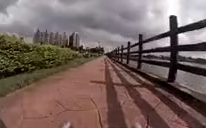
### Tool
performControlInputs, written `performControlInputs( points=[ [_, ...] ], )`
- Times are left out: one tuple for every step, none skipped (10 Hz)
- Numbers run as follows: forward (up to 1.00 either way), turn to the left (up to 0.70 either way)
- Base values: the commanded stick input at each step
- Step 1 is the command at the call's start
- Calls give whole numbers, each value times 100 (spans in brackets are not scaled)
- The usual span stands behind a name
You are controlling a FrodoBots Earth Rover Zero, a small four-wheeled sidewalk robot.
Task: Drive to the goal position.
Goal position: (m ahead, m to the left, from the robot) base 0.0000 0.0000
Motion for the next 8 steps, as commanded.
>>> performControlInputs(
  points=[
    [50,0],
    [50,0],
    [50,0],
    [50,0],
    [50,0],
    [50,0],
    [50,4],
    [50,7]
  ],
)
